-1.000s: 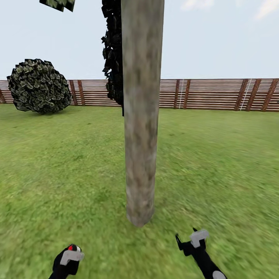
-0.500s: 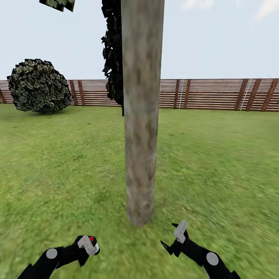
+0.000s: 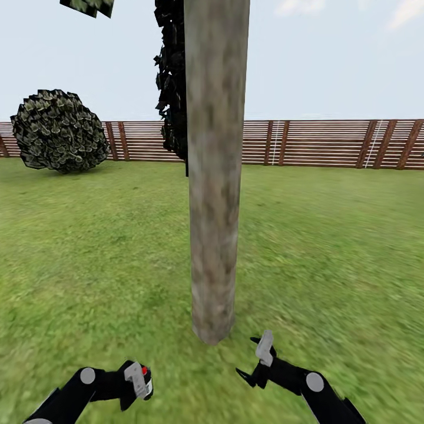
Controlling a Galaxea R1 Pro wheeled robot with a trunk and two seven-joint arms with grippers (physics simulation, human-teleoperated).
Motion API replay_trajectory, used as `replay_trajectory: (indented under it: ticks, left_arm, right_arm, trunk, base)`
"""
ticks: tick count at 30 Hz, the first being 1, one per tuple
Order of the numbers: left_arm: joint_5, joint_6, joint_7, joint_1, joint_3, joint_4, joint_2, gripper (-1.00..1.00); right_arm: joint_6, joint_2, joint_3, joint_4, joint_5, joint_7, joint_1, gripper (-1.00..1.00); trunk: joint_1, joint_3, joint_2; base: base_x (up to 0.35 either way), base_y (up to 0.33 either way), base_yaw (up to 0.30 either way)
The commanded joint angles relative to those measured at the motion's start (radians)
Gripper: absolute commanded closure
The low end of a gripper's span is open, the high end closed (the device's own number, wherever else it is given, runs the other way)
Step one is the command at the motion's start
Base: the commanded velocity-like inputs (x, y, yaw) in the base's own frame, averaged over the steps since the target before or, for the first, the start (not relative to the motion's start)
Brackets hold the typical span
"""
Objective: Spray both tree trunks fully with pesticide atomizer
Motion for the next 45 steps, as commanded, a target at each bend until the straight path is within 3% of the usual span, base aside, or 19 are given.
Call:
replay_trajectory:
  ticks: [1,2,3,4,8,12,18,22,39,45]
  left_arm:
    - [-0.016,0.017,-0.016,-0.001,0.001,-0.002,-0.002,1.0]
    - [-0.023,0.029,-0.023,-0.002,0.001,-0.004,-0.003,1.0]
    - [-0.034,0.048,-0.033,-0.005,-0.001,-0.008,-0.005,1.0]
    - [-0.036,0.051,-0.035,-0.006,-0.002,-0.009,-0.005,1.0]
    - [-0.056,0.056,-0.039,-0.008,-0.033,-0.01,-0.014,1.0]
    - [-0.1,0.057,-0.042,-0.008,-0.057,-0.008,-0.047,1.0]
    - [-0.127,0.056,-0.044,-0.023,-0.064,-0.008,-0.077,1.0]
    - [-0.177,0.057,-0.044,-0.034,-0.065,-0.008,-0.11,1.0]
    - [-0.187,0.052,-0.045,-0.063,-0.064,-0.011,-0.166,1.0]
    - [-0.187,0.047,-0.045,-0.073,-0.064,-0.027,-0.177,1.0]
  right_arm:
    - [0.001,0.005,0.035,-0.002,0.017,0.024,-0.002,-1.0]
    - [0.001,0.011,0.055,-0.003,0.023,0.034,-0.003,-1.0]
    - [0.001,0.034,0.087,-0.004,0.034,0.047,-0.005,-1.0]
    - [0.001,0.04,0.091,-0.004,0.035,0.049,-0.007,1.0]
    - [0.001,0.051,0.105,-0.002,0.05,0.053,-0.033,1.0]
    - [0.001,0.063,0.182,-0.003,0.069,0.053,-0.041,1.0]
    - [0.001,0.096,0.194,-0.002,0.07,0.055,-0.05,1.0]
    - [0.002,0.125,0.195,-0.001,0.073,0.055,-0.053,1.0]
    - [0.006,0.131,0.195,-0.001,0.073,0.053,-0.057,1.0]
    - [0.045,0.131,0.195,-0.003,0.073,0.054,-0.063,1.0]
  trunk:
    - [0.0,0.0,0.0]
    - [0.0,0.0,0.0]
    - [0.0,0.0,0.0]
    - [0.0,0.0,0.0]
    - [0.0,0.0,0.0]
    - [0.0,0.0,0.0]
    - [0.0,0.0,0.0]
    - [0.0,0.0,0.0]
    - [0.0,0.0,0.0]
    - [0.0,0.0,0.0]
  base:
    - [0.0,0.0,0.0]
    - [0.0,0.0,0.0]
    - [0.0,0.0,0.0]
    - [0.0,0.0,0.0]
    - [0.0,0.0,0.0]
    - [0.0,0.0,0.0]
    - [0.0,0.0,0.0]
    - [0.0,0.0,0.0]
    - [0.0,0.0,0.0]
    - [0.0,0.0,0.0]
